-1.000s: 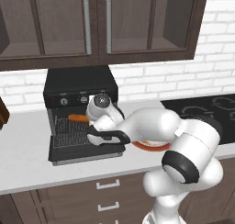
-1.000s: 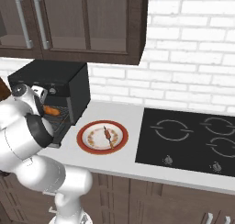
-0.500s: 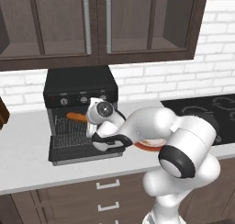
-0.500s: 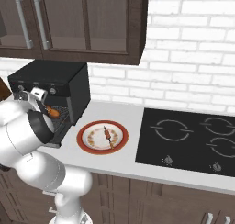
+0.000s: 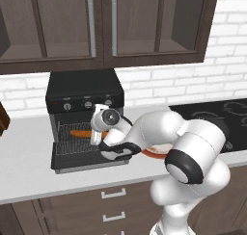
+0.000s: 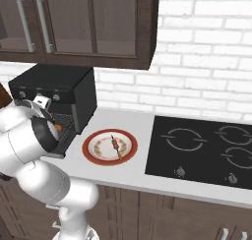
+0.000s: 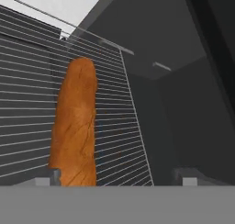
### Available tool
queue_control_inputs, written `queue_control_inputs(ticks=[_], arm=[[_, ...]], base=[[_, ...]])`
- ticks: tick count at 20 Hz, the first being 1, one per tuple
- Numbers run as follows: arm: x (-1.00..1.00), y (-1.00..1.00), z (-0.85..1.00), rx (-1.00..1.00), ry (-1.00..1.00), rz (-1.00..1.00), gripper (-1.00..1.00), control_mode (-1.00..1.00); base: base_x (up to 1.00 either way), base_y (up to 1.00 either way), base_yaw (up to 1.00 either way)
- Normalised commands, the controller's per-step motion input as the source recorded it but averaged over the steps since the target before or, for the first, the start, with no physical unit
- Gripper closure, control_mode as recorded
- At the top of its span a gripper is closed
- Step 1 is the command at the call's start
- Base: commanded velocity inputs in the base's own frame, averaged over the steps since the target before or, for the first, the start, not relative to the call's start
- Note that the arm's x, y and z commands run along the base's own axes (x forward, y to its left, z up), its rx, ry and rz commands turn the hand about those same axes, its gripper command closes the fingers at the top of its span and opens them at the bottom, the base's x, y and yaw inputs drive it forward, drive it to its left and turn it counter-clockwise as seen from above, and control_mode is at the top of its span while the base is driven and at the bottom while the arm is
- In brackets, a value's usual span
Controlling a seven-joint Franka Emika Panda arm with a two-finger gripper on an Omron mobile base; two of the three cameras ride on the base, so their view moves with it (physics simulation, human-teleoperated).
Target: Pick up the kebab skewer and baguette bread, and place them inside the toaster oven. Close the toaster oven door and start by setting the timer.
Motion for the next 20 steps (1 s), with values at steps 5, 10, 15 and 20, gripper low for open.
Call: queue_control_inputs(ticks=[5, 10, 15, 20], arm=[[-0.03, -0.25, 0.36, 0.00, 0.00, -0.01, -1.00, -1.00], [-0.50, -0.31, 0.48, -0.02, 0.00, -0.06, -1.00, -1.00], [-0.80, -0.67, 0.49, 0.00, 0.05, -0.18, -1.00, -1.00], [-1.00, -0.57, 0.02, 0.00, -0.01, -0.25, -1.00, -1.00]], base=[[0.00, 0.00, 0.00], [0.00, 0.00, 0.00], [0.00, 0.00, 0.00], [0.00, 0.00, 0.00]])
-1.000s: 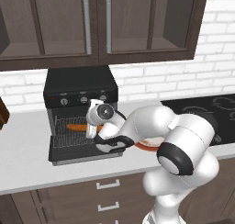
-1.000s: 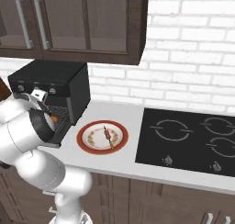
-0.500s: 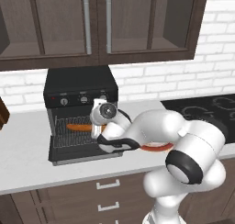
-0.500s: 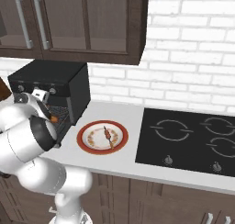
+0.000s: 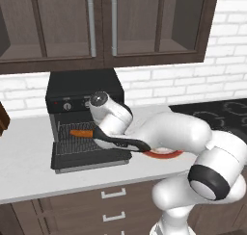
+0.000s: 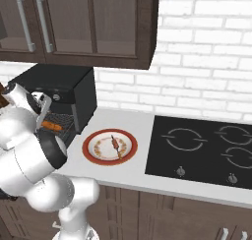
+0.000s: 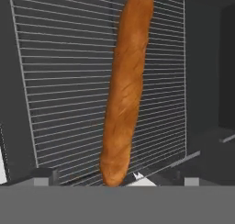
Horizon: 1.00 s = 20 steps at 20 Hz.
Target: Pick up the kebab skewer and baguette bread, and place them inside the toaster oven. Close the toaster oven door and start by setting the timer.
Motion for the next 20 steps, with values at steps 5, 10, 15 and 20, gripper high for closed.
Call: queue_control_inputs(ticks=[5, 10, 15, 20], arm=[[-1.00, -0.30, 0.00, 0.00, -0.13, -0.11, -1.00, -1.00], [-0.72, -0.72, 0.17, 0.00, -0.05, -0.17, -1.00, -1.00], [-0.02, -1.00, 0.24, 0.03, 0.02, -0.32, -1.00, -1.00], [0.15, -1.00, 0.37, 0.06, 0.02, -0.29, -1.00, -1.00]], base=[[0.00, 0.00, 0.00], [0.00, 0.00, 0.00], [0.00, 0.00, 0.00], [0.00, 0.00, 0.00]])
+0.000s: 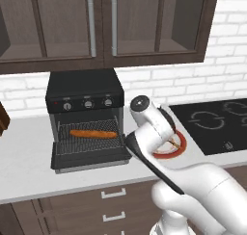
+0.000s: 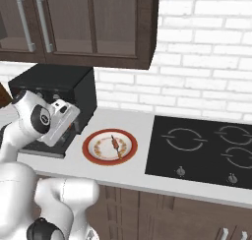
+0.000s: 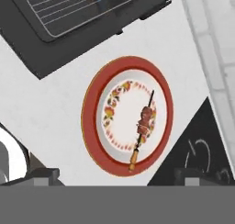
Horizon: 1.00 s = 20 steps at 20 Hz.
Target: Pick up the kebab skewer and baguette bread, and place them inside the toaster oven. Close the toaster oven door and start by setting the timer.
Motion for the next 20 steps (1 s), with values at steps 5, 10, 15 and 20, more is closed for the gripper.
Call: queue_control_inputs(ticks=[5, 10, 15, 20], arm=[[0.03, -0.95, 0.28, 0.19, 0.10, -0.26, -1.00, -1.00], [0.02, -0.50, 0.01, 0.14, 0.06, -0.26, -1.00, -1.00], [0.19, -0.14, -0.04, 0.11, 0.02, -0.20, -1.00, -1.00], [0.36, -0.04, -0.08, 0.08, 0.00, -0.16, -1.00, -1.00]], base=[[0.00, 0.00, 0.00], [0.00, 0.00, 0.00], [0.00, 0.00, 0.00], [0.00, 0.00, 0.00]])
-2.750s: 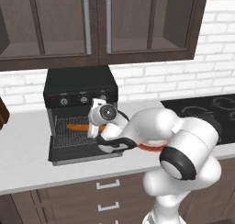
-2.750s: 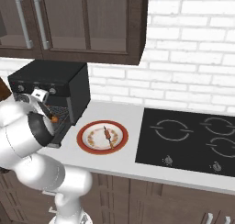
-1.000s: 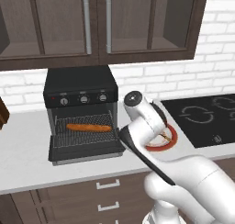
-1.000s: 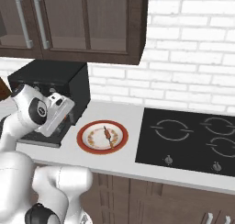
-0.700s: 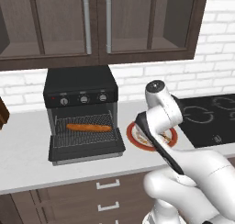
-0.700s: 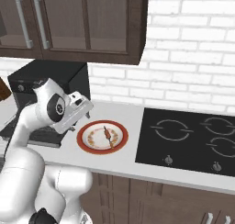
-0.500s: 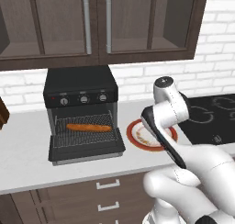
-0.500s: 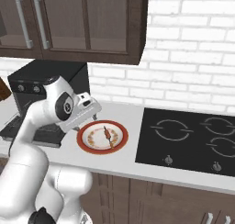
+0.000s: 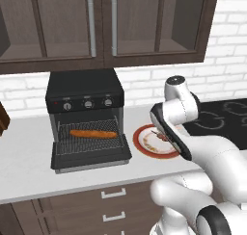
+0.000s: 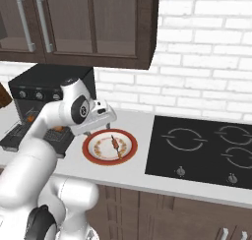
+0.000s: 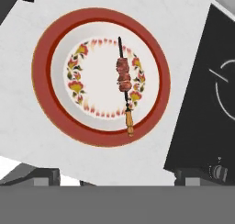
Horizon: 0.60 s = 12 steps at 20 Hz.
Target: Pick up the kebab skewer and baguette bread, and place them inside the toaster oven. Close the toaster oven door and start by setting the timer.
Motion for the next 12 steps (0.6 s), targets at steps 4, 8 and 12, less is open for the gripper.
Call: queue_control_inputs(ticks=[4, 8, 12], arm=[[0.50, -0.01, -0.26, 0.07, -0.01, -0.04, -1.00, -1.00], [0.04, 0.00, -0.50, 0.11, -0.22, 0.00, -1.00, -1.00], [0.01, 0.00, -0.39, 0.08, -0.24, 0.00, -1.00, -1.00]], base=[[0.00, 0.00, 0.00], [0.00, 0.00, 0.00], [0.00, 0.00, 0.00]])
